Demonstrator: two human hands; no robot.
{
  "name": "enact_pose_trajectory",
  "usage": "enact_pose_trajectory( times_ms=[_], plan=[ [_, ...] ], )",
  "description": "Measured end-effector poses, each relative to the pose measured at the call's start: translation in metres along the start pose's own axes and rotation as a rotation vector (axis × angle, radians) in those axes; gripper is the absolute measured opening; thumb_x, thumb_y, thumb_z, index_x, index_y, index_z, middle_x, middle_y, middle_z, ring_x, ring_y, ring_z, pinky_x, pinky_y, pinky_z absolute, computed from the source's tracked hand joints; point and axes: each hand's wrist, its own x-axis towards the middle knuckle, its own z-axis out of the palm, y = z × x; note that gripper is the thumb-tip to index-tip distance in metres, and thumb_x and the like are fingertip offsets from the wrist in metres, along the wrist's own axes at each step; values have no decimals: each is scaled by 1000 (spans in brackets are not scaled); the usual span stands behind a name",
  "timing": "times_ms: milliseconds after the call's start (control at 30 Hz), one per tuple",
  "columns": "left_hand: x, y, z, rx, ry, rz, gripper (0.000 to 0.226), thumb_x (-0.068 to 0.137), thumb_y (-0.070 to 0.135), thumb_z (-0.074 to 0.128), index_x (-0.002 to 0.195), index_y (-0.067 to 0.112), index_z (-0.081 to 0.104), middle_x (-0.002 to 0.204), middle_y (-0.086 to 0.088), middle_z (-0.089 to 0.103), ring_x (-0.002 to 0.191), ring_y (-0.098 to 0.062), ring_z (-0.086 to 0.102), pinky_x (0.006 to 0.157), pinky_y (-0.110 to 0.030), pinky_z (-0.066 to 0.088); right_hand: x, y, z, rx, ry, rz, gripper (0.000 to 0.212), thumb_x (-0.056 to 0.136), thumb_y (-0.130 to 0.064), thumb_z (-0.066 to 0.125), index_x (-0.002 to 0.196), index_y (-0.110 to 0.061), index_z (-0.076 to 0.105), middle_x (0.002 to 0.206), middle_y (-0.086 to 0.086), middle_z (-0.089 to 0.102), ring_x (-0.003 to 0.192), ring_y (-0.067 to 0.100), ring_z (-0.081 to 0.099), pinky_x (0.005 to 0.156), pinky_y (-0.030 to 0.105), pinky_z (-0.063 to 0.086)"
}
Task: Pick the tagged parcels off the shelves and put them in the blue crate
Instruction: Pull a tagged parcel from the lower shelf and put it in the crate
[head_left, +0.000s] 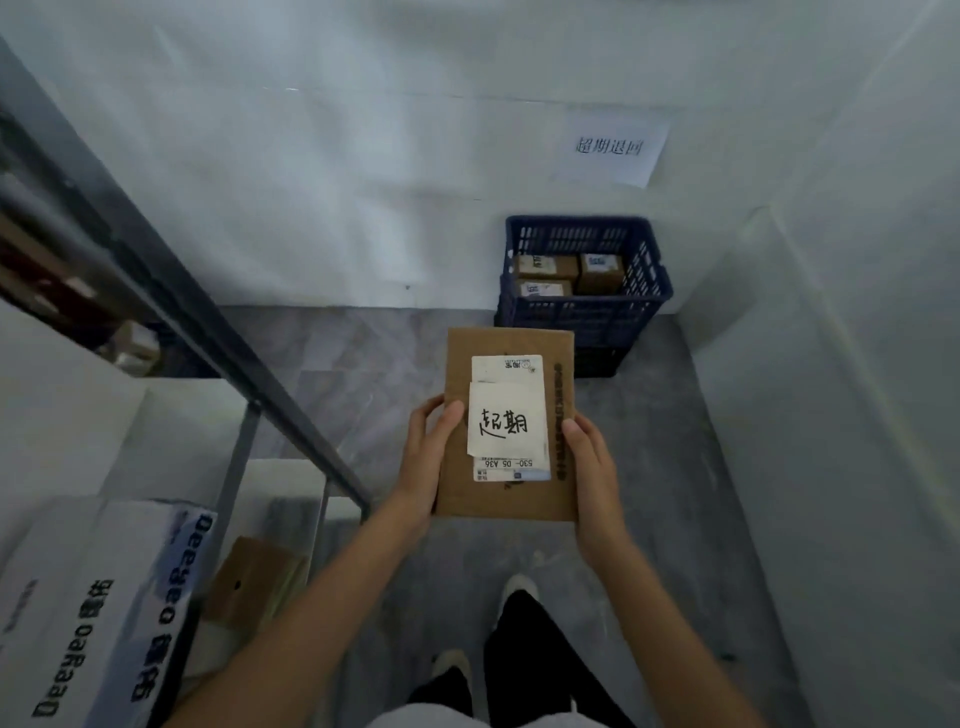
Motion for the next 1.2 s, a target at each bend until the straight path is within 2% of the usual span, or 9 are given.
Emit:
enact_pose_trajectory(
  times_ms=[100,333,533,633,733,833,1067,1133,1200],
  plan=[
    [43,10,28,23,-51,-35,52,85,48,62,131,29,43,113,-9,68,99,-28,68,87,-51,56,43,-5,-14,38,30,31,38,92,-41,58,128,-27,54,123,3,66,109,18,64,97,44,51],
    [156,51,97,250,-220,-129,41,90,46,59,125,27,52,110,-9,71,98,-30,69,86,-47,57,174,-39,-50,146,4,159,90,74,-60,66,149,-37,23,137,-2,54,122,20,55,99,45,47],
    [245,95,155,418,-392,-199,47,84,57,60,124,36,49,107,-4,71,88,-20,73,67,-31,58,276,-78,-88,209,10,161,72,70,-60,71,133,-36,45,91,-2,67,79,20,62,58,32,53],
    [285,103,184,476,-369,-210,51,81,65,57,124,37,53,108,0,71,92,-20,71,79,-36,58,315,-88,-95,255,101,172,52,70,-59,72,115,-38,58,92,-1,71,89,24,66,60,32,55],
    [328,108,205,594,-263,-205,68,81,72,50,132,27,49,129,2,59,114,-17,57,97,-36,43,357,-96,-102,315,214,175,35,76,-54,70,107,-42,57,98,4,70,93,25,67,64,38,58],
    [371,116,219,553,-201,-343,80,79,74,51,140,24,37,133,3,42,130,-29,42,102,-54,36,407,-106,-108,354,308,187,37,82,-51,66,113,-34,52,101,7,66,94,26,66,70,42,58],
    [454,135,282,190,-239,-499,33,88,46,62,99,14,66,94,-7,73,89,-27,69,70,-43,59,505,-129,-114,354,375,208,52,85,-49,64,128,-29,43,114,13,60,104,31,60,86,51,52],
    [477,142,302,172,-213,-458,29,91,36,62,106,11,64,90,-7,74,85,-24,70,61,-37,58,530,-134,-120,330,380,220,51,85,-48,64,128,-29,44,117,10,60,107,28,60,88,51,52],
    [501,147,320,191,-158,-418,33,93,29,60,118,6,60,103,-11,71,95,-27,67,69,-40,57,551,-136,-129,261,383,221,44,86,-47,64,122,-25,49,115,4,63,107,21,61,87,43,52]
  ],
)
